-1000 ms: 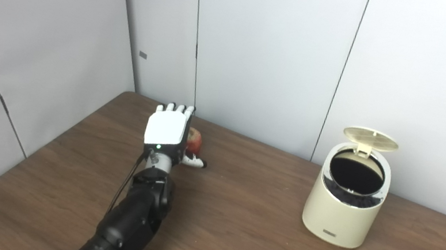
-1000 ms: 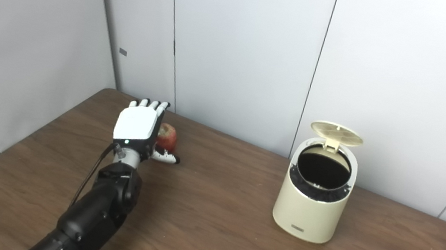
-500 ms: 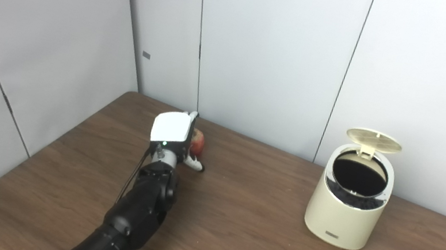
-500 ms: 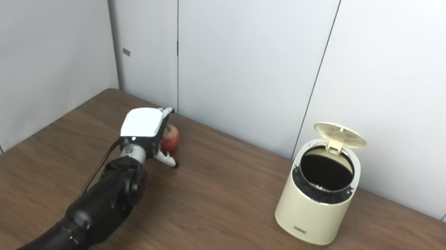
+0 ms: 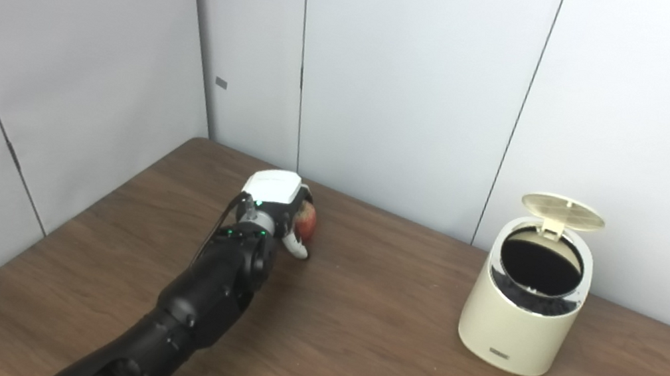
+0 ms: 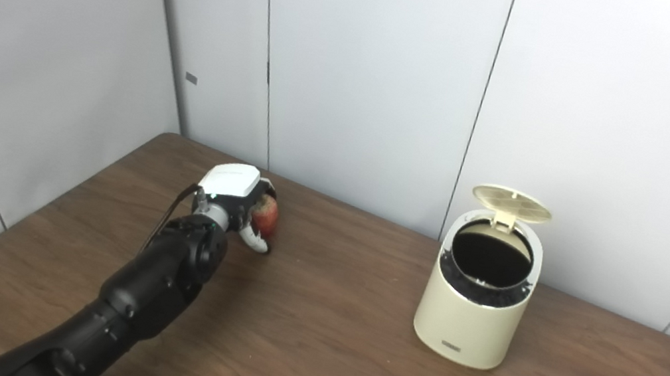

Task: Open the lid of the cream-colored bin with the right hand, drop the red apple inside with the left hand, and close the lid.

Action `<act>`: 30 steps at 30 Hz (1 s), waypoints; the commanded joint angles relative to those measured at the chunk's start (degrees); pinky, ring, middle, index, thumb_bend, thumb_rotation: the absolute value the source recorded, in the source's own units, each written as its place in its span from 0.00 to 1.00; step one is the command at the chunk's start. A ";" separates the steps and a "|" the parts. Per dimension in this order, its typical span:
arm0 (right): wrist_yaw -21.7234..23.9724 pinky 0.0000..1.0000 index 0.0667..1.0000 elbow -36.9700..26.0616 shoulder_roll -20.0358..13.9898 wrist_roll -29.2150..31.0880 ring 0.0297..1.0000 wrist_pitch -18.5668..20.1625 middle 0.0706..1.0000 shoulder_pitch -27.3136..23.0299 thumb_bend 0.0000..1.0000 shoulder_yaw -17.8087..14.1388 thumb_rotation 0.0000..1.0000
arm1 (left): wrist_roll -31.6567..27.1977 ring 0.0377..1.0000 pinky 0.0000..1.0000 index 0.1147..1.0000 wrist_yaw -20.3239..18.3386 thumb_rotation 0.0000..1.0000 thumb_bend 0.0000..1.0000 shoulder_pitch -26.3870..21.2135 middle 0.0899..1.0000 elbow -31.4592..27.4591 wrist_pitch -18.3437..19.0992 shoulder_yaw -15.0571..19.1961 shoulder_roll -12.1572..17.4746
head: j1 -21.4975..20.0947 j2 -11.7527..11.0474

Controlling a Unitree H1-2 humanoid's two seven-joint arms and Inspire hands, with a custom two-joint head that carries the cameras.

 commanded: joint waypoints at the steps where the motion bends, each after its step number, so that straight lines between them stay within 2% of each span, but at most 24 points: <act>1: 0.08 0.45 0.60 -3.10 0.21 0.07 0.62 -1.23 0.63 -1.08 0.09 0.26 0.00 | 2.68 0.36 0.28 0.60 -0.48 0.01 0.73 -2.56 0.47 0.20 0.36 0.90 0.50 | -0.04 0.10; 2: 0.10 0.44 0.60 -3.13 0.44 0.67 0.62 -1.45 0.63 -1.07 0.09 0.24 0.00 | 3.00 0.33 0.25 0.58 0.18 0.01 0.65 -2.60 0.45 0.47 0.36 1.30 0.29 | -0.28 0.09; 3: 0.06 0.45 0.60 -3.09 0.55 1.02 0.62 -1.69 0.63 -1.08 0.09 0.22 0.00 | 3.28 0.30 0.23 0.49 0.97 0.00 0.57 -2.47 0.44 0.50 0.37 2.02 -0.11 | -0.28 0.09; 4: 0.04 0.45 0.60 -3.05 0.61 1.24 0.62 -1.86 0.63 -1.09 0.08 0.21 0.00 | 3.52 0.27 0.21 0.46 1.46 0.00 0.55 -2.38 0.43 0.52 0.37 2.57 -0.43 | -0.38 0.14; 6: 0.24 0.46 0.60 -3.23 0.76 1.83 0.62 -1.79 0.64 -1.05 0.08 0.20 0.00 | 3.50 0.24 0.19 0.44 3.43 0.00 0.53 -2.07 0.42 0.57 0.35 3.08 -0.80 | -0.50 0.14; 8: 0.48 0.46 0.61 -3.63 1.03 2.42 0.62 -1.19 0.64 -0.93 0.08 0.14 0.00 | 3.03 0.25 0.19 0.43 5.62 0.00 0.52 -1.65 0.42 0.57 0.32 2.99 -0.84 | -0.50 0.14; 10: 0.64 0.46 0.61 -3.66 1.25 2.98 0.62 -1.00 0.64 -0.91 0.09 0.10 0.00 | 2.98 0.35 0.19 0.43 7.11 0.00 0.50 -1.45 0.45 0.79 0.32 2.87 -0.87 | -0.78 0.15; 12: 0.82 0.48 0.62 -3.81 1.40 3.00 0.63 -0.55 0.65 -0.87 0.09 0.10 0.00 | 3.06 0.37 0.19 0.43 8.17 0.00 0.50 -1.27 0.46 0.92 0.32 2.74 -0.84 | -0.83 0.12; 14: 0.85 0.48 0.62 -3.94 1.44 2.56 0.63 -0.15 0.65 -0.86 0.10 0.12 0.00 | 3.15 0.37 0.20 0.43 8.66 0.00 0.50 -1.17 0.46 1.13 0.33 2.62 -0.73 | -1.03 0.21; 16: 0.83 0.49 0.62 -4.00 1.75 2.90 0.64 -0.04 0.65 -0.82 0.10 0.07 0.00 | 3.06 0.34 0.21 0.48 9.37 0.00 0.49 -1.00 0.41 1.21 0.32 2.45 -0.61 | -1.22 0.15; 18: 0.68 0.48 0.62 -3.70 1.93 3.00 0.63 -0.44 0.65 -0.85 0.10 0.06 0.00 | 2.16 0.33 0.21 0.49 10.57 0.00 0.49 -0.49 0.40 0.58 0.26 2.34 -0.51 | -2.07 0.03; 21: 0.50 0.44 0.61 -2.92 1.92 2.18 0.59 -0.83 0.63 -1.03 0.10 0.24 0.00 | 1.44 0.37 0.18 0.43 11.68 0.00 0.50 0.93 0.45 -2.49 0.16 2.19 -0.54 | -4.50 0.15; 25: 0.13 0.49 0.64 -0.65 2.00 2.91 0.63 -3.11 0.66 -1.14 0.13 0.44 0.00 | -0.51 0.33 0.17 0.46 12.71 0.00 0.50 3.44 0.39 -9.35 -0.98 2.66 -0.91 | -8.68 0.39; 30: -1.50 0.55 0.66 5.07 1.13 1.02 0.66 -7.95 0.68 -1.44 0.16 1.08 0.00 | -2.32 0.32 0.19 0.47 14.86 0.00 0.50 6.47 0.39 -17.30 -3.03 2.99 -1.17 | -13.94 0.06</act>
